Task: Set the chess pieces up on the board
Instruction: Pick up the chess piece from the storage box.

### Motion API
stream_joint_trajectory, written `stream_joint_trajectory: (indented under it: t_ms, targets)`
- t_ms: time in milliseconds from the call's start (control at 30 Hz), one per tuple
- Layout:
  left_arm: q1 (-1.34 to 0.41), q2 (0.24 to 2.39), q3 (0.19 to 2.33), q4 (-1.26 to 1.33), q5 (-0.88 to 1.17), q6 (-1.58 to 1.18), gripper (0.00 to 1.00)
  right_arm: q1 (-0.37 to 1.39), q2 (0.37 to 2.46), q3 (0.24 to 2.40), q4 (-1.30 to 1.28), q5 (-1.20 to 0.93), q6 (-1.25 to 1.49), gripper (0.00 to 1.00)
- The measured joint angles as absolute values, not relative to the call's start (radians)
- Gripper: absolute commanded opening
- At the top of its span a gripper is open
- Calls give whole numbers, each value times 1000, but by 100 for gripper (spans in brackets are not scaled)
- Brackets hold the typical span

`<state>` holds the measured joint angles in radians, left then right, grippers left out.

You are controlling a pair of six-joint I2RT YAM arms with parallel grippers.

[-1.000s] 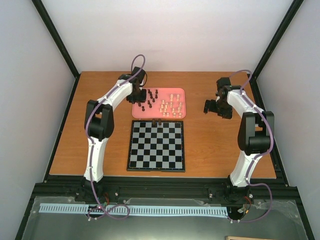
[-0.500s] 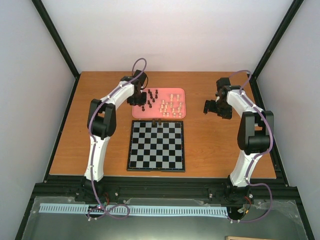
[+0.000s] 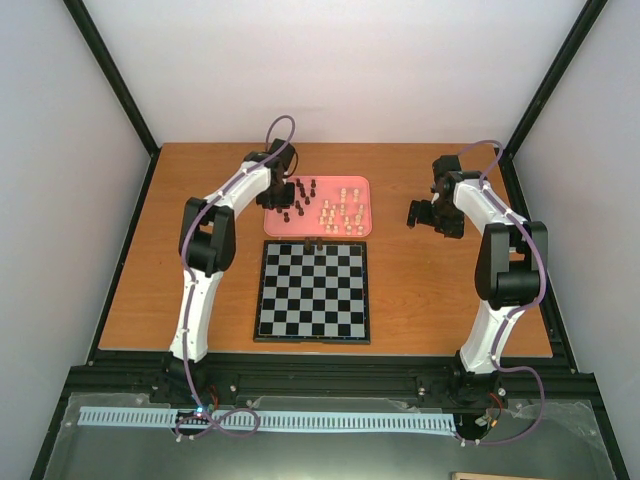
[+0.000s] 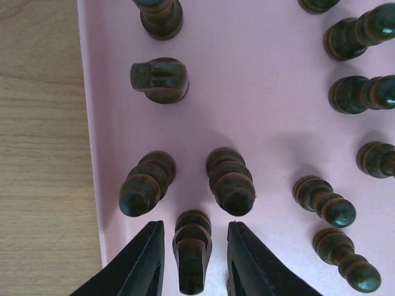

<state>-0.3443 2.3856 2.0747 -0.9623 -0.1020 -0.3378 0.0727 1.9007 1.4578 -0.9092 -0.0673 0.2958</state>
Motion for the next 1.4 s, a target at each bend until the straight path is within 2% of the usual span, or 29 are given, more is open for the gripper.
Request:
stream_joint_trajectory:
  t_ms: [367,600,1000,1400]
  targets:
    - [-344,2390,2075,-964,-105,-344,18,73,1901,1458,-909,-68,296,100]
    - [-344,2391,2077,-962,-107,-345,1,73,1901,1458,-909,-68,296,100]
    - [-344,2367,2084,-996,-112,-344,1,73,1901,1458,-908,-84,295,100]
    - [-344,2108,2048,-1051,-109,-301,1,73,1901,1458,-896,-97,289,100]
